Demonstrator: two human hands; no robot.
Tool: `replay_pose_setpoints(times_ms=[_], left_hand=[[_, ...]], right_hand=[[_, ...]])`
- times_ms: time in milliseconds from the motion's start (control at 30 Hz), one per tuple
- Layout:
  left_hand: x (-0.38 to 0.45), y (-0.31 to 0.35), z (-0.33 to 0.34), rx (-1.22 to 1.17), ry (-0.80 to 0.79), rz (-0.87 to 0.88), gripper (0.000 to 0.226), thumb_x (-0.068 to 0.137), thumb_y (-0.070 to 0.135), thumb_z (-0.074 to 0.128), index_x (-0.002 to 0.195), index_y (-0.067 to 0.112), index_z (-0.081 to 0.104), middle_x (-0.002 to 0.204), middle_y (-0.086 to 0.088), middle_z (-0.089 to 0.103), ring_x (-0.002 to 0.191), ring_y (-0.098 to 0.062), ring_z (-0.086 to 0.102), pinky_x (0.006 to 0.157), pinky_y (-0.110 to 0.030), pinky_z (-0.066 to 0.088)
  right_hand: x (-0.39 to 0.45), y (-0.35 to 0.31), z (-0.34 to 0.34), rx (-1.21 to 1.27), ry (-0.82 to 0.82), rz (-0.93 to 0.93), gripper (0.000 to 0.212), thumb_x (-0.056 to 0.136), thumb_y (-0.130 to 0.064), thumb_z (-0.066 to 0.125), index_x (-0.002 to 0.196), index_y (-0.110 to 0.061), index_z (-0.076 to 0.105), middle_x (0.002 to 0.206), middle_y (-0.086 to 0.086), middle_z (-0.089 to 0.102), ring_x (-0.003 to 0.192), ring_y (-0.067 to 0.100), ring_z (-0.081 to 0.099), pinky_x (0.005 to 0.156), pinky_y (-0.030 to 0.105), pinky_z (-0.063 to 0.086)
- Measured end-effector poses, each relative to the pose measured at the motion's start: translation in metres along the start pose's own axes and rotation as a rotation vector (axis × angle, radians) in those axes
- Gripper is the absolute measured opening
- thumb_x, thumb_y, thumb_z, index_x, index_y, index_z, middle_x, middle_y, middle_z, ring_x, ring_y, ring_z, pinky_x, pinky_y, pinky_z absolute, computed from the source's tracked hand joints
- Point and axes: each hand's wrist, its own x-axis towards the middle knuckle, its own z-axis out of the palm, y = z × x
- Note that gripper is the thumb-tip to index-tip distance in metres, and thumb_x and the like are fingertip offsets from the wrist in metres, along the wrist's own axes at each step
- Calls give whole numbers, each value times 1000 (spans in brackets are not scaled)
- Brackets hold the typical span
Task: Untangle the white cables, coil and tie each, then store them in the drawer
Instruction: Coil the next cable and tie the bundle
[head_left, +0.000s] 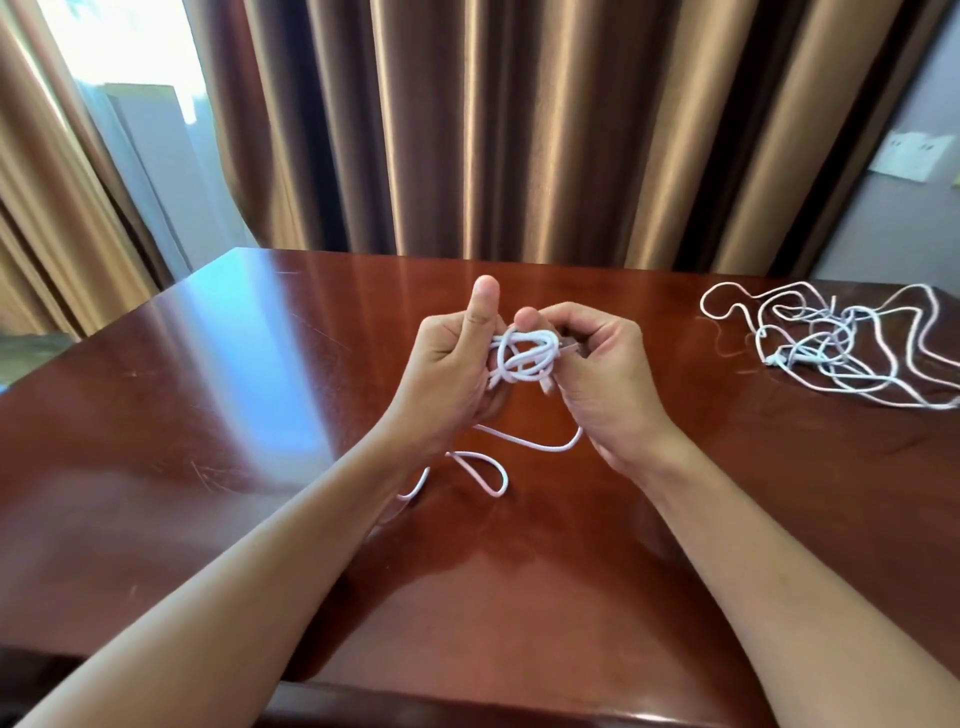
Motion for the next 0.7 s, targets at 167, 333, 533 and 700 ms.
replay_pose_setpoints(times_ms=[167, 333, 533, 700], left_hand=[[2, -2, 3, 31, 182, 39, 67, 105, 43, 34, 50, 6, 39, 35, -6, 35, 29, -18, 33, 35, -25, 24], [10, -14, -9, 211, 452, 90, 74, 107, 43, 38, 49, -3, 39, 40, -5, 40, 40, -19, 39, 42, -28, 30], [20, -23, -26, 295, 613, 15, 69, 105, 43, 43, 43, 13, 47, 39, 3, 50, 42, -12, 46, 51, -31, 37], [17, -23, -23, 478, 590, 111, 67, 103, 31, 52, 40, 14, 36, 33, 11, 36, 38, -6, 34, 52, -26, 31]], right_hand=[[-2, 19, 8, -551, 66, -317, 19, 93, -7, 61, 102, -11, 77, 95, -1, 77, 87, 9, 70, 77, 22, 53], [-7, 21, 17, -815, -143, -323, 21, 103, -19, 51, 107, -18, 71, 101, 2, 75, 95, 30, 70, 74, 44, 55], [-17, 7, 25, -1228, -213, -592, 15, 80, -7, 75, 77, -15, 62, 66, 2, 66, 61, 32, 65, 43, 32, 43], [-23, 9, 28, -1321, -289, -728, 21, 64, 3, 68, 71, -15, 59, 61, 1, 63, 54, 23, 63, 40, 29, 38]])
